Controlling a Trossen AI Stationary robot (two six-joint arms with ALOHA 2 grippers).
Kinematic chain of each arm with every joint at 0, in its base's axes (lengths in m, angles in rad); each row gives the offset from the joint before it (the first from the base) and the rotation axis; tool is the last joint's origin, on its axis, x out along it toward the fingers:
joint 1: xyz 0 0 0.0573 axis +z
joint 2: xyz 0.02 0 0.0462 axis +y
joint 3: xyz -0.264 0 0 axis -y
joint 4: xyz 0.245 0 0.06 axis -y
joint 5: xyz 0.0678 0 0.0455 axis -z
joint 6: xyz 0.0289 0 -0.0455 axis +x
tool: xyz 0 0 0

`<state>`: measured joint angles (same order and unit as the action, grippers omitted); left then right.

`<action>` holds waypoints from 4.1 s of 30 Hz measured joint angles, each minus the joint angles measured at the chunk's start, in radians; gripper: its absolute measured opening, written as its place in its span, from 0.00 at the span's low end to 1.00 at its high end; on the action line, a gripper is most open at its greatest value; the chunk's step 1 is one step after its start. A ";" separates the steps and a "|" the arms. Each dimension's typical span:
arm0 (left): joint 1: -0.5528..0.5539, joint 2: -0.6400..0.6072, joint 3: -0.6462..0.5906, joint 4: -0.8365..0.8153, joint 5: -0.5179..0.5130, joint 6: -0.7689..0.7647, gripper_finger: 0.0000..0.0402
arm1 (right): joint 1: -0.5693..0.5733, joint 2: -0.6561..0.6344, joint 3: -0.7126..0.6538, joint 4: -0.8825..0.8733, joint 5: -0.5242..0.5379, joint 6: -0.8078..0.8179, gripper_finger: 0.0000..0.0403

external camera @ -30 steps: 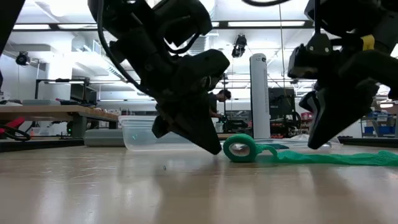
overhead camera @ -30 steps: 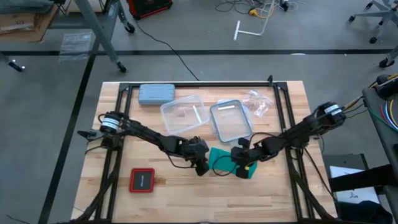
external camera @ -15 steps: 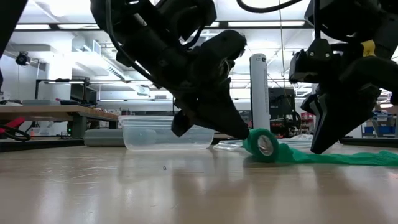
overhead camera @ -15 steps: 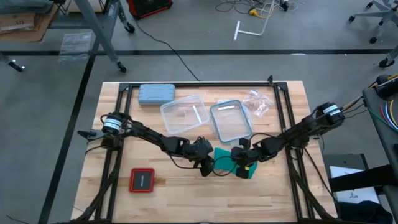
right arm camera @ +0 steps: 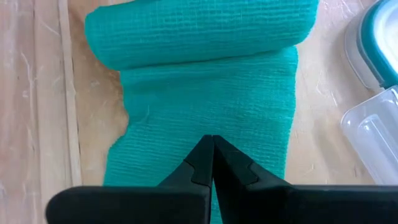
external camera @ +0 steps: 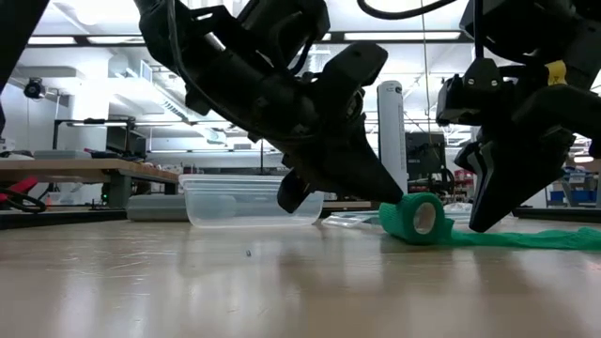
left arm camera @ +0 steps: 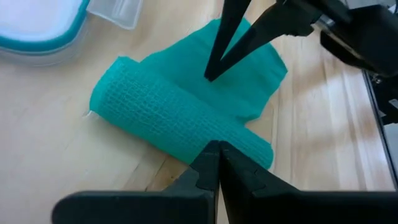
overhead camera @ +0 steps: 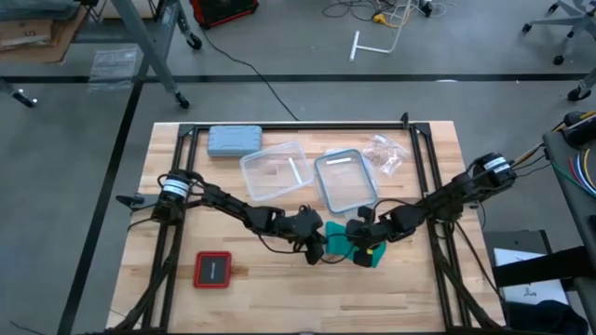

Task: Roll bandage
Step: Roll the blue bandage

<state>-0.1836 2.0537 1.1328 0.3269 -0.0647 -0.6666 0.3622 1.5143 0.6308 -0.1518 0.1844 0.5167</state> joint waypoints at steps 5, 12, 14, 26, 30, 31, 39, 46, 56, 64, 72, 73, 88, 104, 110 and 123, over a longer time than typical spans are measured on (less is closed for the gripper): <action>0.001 0.001 0.000 0.005 -0.001 0.003 0.00 | 0.000 -0.010 0.003 -0.003 0.006 0.024 0.01; 0.001 0.001 0.000 0.016 -0.002 0.007 0.00 | -0.006 -0.035 0.055 0.009 0.069 0.010 0.01; 0.002 0.001 0.000 0.017 -0.002 0.007 0.00 | -0.014 -0.025 0.071 0.032 0.092 -0.014 0.01; 0.003 0.002 0.000 0.032 -0.004 0.007 0.01 | -0.058 0.012 0.079 0.134 0.131 -0.065 0.01; 0.003 0.002 0.000 0.032 -0.004 0.007 0.00 | -0.058 0.066 0.080 0.179 0.125 -0.069 0.01; 0.003 0.002 0.000 0.032 -0.004 0.007 0.00 | -0.058 0.075 0.085 0.182 0.127 -0.070 0.01; 0.003 -0.003 -0.001 0.019 0.007 0.025 0.01 | -0.056 0.082 0.109 0.133 0.111 -0.060 0.01; 0.003 -0.018 -0.001 -0.039 0.031 0.029 0.01 | -0.053 0.081 0.111 0.118 0.104 -0.045 0.01; 0.003 -0.026 -0.001 -0.087 0.051 0.026 0.00 | -0.051 0.080 0.111 0.100 0.088 -0.023 0.01; 0.003 -0.026 -0.001 -0.091 0.052 0.029 0.00 | -0.041 0.077 0.111 0.042 0.080 0.014 0.01; 0.003 -0.026 -0.001 -0.081 0.052 0.029 0.01 | 0.008 0.090 0.101 -0.070 0.049 0.071 0.01; 0.003 -0.027 -0.001 -0.081 0.052 0.029 0.01 | 0.011 0.085 0.101 -0.068 0.046 0.076 0.01; 0.003 -0.027 -0.001 -0.135 0.047 0.029 0.00 | 0.018 0.083 0.104 -0.072 0.074 0.103 0.01; 0.003 -0.027 -0.001 -0.169 0.047 0.029 0.00 | 0.024 0.057 0.106 -0.249 0.084 0.048 0.01; 0.003 -0.027 -0.001 -0.163 0.047 0.029 0.01 | 0.024 0.031 0.114 -0.237 0.084 0.059 0.01; 0.002 -0.027 -0.001 -0.153 0.037 0.029 0.01 | 0.024 0.034 0.117 -0.078 0.077 0.033 0.01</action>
<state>-0.1814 2.0266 1.1320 0.1738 -0.0280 -0.6376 0.3859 1.5478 0.7479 -0.2302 0.2619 0.5499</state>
